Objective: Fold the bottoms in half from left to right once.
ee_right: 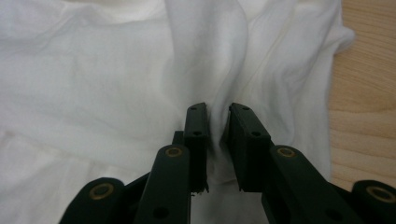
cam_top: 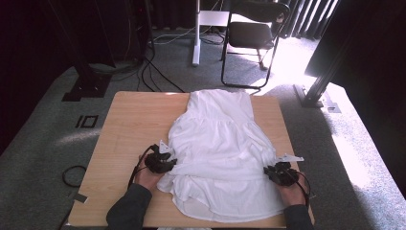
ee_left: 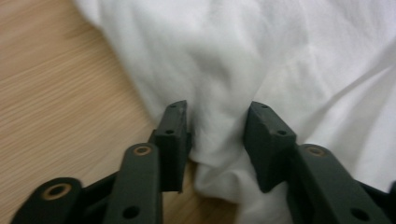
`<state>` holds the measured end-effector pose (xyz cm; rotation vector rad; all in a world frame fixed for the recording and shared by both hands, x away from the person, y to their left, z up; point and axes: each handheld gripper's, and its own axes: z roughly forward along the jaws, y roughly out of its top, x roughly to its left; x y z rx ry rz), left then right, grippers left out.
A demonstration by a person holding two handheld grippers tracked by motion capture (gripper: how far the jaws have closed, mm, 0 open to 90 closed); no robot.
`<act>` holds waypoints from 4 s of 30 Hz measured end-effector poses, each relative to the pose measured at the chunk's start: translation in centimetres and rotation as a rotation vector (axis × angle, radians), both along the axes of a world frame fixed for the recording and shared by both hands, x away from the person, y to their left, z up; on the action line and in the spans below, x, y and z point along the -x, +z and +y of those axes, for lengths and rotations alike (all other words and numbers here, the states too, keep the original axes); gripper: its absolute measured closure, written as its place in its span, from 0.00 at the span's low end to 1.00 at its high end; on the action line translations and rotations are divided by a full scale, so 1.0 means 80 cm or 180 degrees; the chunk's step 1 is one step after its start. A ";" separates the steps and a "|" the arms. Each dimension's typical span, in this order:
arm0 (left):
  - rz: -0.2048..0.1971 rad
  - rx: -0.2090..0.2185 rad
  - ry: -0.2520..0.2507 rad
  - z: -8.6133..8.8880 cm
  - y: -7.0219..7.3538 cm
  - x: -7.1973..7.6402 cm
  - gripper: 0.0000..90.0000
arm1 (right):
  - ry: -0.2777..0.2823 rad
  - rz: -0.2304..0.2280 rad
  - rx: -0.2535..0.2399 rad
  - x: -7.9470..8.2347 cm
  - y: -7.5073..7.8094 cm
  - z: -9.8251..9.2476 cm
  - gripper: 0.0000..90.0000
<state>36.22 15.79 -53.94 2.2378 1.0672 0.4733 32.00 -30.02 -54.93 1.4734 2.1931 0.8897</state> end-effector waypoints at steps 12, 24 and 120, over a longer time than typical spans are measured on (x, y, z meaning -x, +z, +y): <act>-0.0144 0.0481 -0.0101 0.028 0.041 0.069 0.33 | 0.0036 -0.0358 -0.0112 0.003 0.050 0.006 0.42; 0.0079 0.0224 0.0034 0.039 -0.013 0.084 0.28 | 0.0131 -0.0083 -0.0143 -0.069 0.025 0.038 0.52; 0.0145 0.0341 0.0202 0.028 -0.002 -0.063 1.00 | -0.0149 0.0007 -0.0313 -0.081 0.004 -0.021 0.97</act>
